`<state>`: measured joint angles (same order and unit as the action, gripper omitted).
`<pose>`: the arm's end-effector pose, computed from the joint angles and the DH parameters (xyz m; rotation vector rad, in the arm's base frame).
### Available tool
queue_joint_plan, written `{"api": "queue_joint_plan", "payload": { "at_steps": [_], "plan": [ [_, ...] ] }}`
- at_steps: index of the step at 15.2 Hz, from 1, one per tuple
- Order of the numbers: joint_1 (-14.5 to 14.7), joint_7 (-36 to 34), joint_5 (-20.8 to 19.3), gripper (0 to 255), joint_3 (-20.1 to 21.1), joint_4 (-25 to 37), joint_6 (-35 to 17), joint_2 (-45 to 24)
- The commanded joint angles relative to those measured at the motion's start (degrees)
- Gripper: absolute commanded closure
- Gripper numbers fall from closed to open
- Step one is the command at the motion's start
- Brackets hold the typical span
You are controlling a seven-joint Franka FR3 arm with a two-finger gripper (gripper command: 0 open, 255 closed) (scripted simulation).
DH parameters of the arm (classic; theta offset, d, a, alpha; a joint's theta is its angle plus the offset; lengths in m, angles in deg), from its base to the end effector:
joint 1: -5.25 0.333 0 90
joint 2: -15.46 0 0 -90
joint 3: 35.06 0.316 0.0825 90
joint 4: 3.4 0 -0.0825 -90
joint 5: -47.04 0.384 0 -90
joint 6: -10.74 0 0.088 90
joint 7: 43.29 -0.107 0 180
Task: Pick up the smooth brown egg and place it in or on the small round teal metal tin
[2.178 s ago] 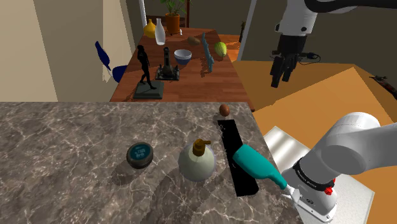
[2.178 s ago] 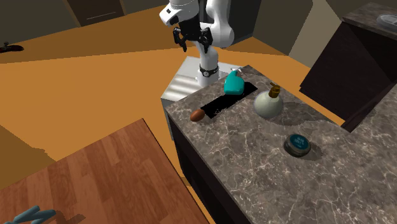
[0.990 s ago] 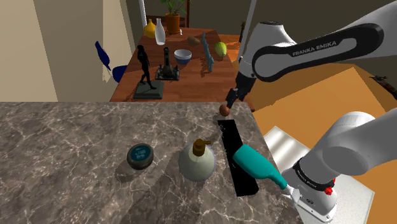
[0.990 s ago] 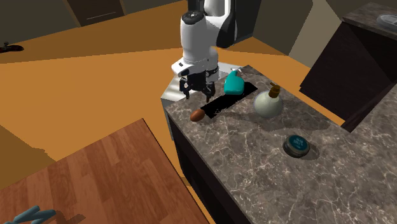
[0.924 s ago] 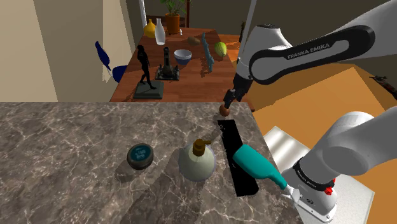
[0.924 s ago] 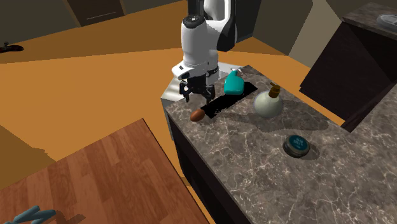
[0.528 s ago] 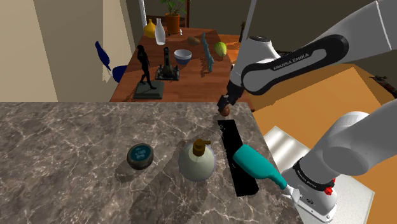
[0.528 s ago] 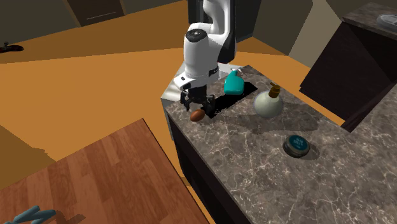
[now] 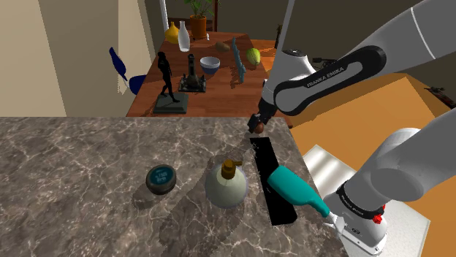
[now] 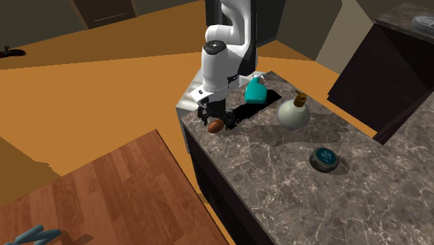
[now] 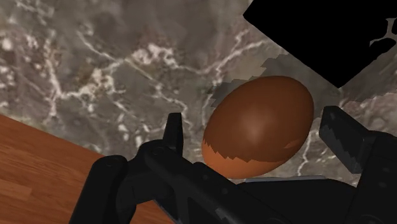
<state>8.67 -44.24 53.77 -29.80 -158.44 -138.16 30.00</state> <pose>0.4069 0.0583 0.3223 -3.0765 -0.0577 -0.2193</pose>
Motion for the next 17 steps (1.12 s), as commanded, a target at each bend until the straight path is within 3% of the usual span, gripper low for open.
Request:
{"api": "queue_joint_plan", "payload": {
  "at_steps": [1,3,4,13,17],
  "plan": [
    [0.00,-0.01,0.00,0,0.01,0.00,-0.04,-0.03],
    [0.00,-0.01,0.00,0,0.01,0.00,-0.03,-0.03],
    [0.00,-0.01,0.00,255,0.01,0.00,-0.03,-0.03],
    [0.00,-0.01,0.00,255,0.01,0.00,-0.04,-0.03],
    [-0.09,-0.24,-0.22,255,-0.06,1.10,3.86,2.77]
  ]
}}
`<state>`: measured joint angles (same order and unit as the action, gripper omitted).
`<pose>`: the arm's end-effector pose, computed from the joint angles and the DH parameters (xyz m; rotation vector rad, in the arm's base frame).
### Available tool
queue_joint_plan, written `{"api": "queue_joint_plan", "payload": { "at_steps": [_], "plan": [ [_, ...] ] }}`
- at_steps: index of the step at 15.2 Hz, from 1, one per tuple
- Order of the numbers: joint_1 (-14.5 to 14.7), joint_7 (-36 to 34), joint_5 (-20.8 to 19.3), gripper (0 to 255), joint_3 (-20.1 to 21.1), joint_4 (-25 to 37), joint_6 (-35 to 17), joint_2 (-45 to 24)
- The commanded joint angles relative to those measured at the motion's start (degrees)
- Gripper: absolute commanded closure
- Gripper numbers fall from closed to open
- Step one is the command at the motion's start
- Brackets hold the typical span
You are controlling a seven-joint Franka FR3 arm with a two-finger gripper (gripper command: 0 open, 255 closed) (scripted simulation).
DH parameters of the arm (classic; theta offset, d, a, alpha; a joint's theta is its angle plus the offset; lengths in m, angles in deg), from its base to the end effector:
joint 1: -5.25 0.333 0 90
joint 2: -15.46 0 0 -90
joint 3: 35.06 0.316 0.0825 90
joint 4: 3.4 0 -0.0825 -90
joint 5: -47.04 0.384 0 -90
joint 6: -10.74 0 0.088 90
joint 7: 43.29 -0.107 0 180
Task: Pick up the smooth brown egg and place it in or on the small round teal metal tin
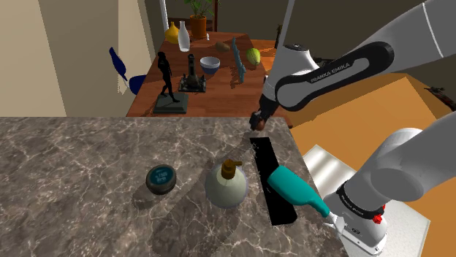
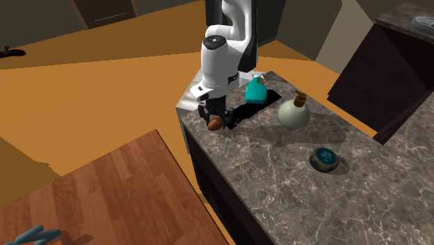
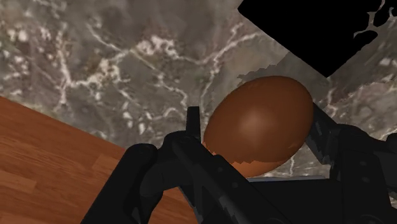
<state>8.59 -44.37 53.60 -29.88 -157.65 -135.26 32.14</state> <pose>0.4069 0.0580 0.3382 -3.0764 -0.0580 -0.2201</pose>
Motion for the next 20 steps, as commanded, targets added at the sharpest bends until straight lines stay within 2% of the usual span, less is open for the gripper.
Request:
{"api": "queue_joint_plan", "payload": {
  "at_steps": [1,20],
  "plan": [
    [-0.03,-0.17,-0.11,255,0.00,0.62,1.93,1.29],
    [-0.36,-1.00,-0.96,255,-0.49,8.51,18.40,9.87]
  ]
}}
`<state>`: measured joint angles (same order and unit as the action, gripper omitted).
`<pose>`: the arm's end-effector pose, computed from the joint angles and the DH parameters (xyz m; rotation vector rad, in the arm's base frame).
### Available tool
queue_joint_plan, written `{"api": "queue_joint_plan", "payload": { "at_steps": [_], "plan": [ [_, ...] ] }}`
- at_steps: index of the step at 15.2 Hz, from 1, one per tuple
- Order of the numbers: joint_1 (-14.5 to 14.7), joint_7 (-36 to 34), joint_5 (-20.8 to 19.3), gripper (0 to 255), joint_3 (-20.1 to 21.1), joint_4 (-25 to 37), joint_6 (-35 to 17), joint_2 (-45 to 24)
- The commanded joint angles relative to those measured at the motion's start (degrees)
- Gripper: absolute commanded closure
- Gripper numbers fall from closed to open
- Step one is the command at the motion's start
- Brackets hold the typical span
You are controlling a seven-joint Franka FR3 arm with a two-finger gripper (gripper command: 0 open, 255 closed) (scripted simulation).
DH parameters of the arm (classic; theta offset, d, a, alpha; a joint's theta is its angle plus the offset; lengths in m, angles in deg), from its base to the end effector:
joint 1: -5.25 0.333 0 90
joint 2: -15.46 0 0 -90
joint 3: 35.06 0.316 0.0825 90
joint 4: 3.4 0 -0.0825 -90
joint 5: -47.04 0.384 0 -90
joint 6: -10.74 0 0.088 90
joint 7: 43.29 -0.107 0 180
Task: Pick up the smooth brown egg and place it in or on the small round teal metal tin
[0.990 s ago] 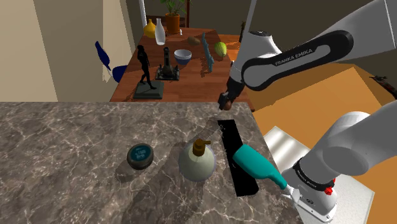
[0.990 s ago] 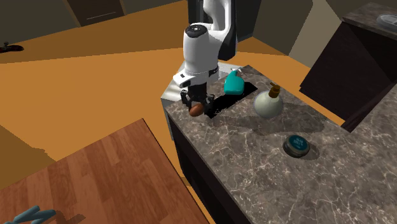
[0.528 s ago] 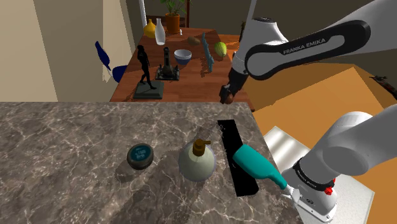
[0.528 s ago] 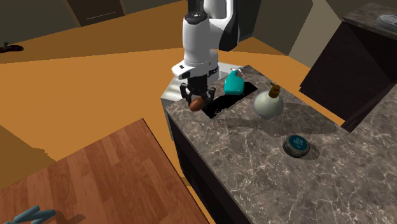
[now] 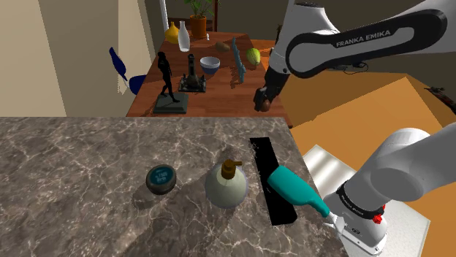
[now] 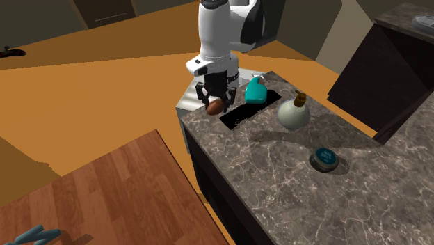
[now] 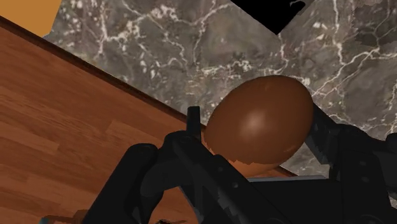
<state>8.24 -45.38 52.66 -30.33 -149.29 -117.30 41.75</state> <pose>0.4075 0.0587 0.4414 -3.0764 -0.0579 -0.2198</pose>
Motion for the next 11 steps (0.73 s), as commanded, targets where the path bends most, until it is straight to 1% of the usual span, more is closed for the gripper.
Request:
{"api": "queue_joint_plan", "payload": {
  "at_steps": [1,6,11],
  "plan": [
    [0.58,-1.50,0.28,255,1.12,0.55,0.29,-0.19],
    [3.19,-9.15,1.22,255,6.89,3.53,-0.42,-3.41],
    [5.09,-17.03,0.81,255,12.54,8.15,-0.90,-8.10]
  ]
}}
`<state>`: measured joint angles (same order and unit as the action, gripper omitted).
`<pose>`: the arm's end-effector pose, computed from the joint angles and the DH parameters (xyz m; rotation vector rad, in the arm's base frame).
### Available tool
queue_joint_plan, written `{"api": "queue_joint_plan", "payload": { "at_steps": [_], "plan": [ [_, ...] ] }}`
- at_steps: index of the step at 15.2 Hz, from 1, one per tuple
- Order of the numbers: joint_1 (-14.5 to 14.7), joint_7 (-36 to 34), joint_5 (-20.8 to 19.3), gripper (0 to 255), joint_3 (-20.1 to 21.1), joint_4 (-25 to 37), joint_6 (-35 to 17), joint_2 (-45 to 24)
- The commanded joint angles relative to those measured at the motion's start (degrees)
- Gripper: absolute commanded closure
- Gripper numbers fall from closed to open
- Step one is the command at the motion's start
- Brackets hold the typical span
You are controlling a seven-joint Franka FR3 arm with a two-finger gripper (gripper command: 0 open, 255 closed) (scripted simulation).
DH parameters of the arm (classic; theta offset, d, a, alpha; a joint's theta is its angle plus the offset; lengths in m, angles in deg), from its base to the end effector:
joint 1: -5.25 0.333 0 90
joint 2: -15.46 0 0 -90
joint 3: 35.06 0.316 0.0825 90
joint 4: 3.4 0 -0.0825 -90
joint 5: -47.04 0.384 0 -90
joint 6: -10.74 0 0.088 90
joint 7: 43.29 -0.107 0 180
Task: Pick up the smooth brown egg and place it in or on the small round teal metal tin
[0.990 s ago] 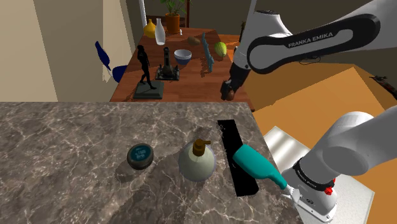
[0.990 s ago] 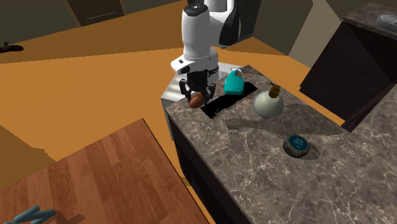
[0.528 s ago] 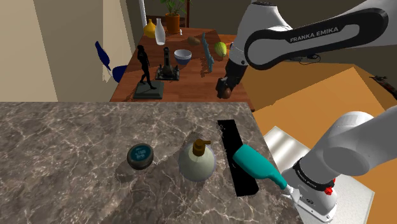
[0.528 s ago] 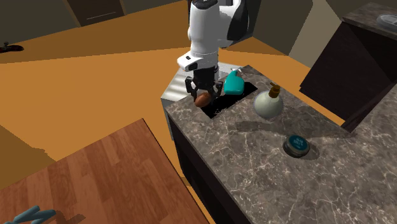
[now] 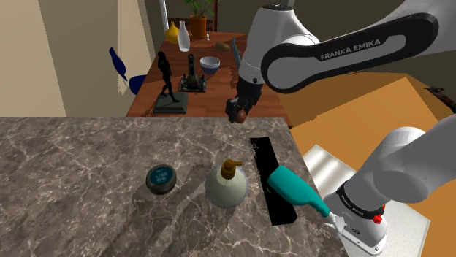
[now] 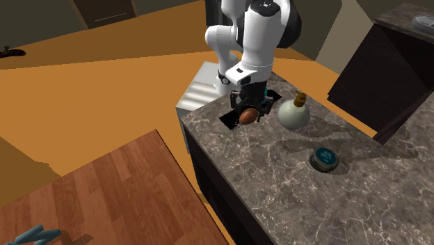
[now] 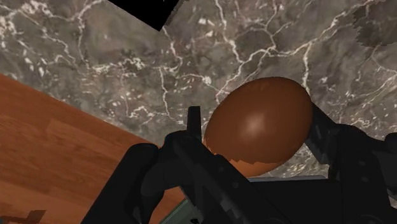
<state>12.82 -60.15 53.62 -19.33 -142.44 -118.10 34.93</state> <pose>0.4133 0.1851 0.4433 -3.0778 -0.0600 -0.2192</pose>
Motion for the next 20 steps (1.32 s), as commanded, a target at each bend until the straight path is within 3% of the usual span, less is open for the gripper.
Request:
{"api": "queue_joint_plan", "payload": {
  "at_steps": [1,7,13,20],
  "plan": [
    [0.83,-3.89,-0.44,255,2.63,2.41,-0.15,-2.38],
    [2.48,-14.10,-3.91,255,8.85,10.38,0.12,-10.13],
    [4.88,-25.03,-10.43,255,13.78,20.69,1.88,-19.90],
    [11.25,-36.80,-19.92,255,16.17,36.25,6.81,-33.51]
  ]
}}
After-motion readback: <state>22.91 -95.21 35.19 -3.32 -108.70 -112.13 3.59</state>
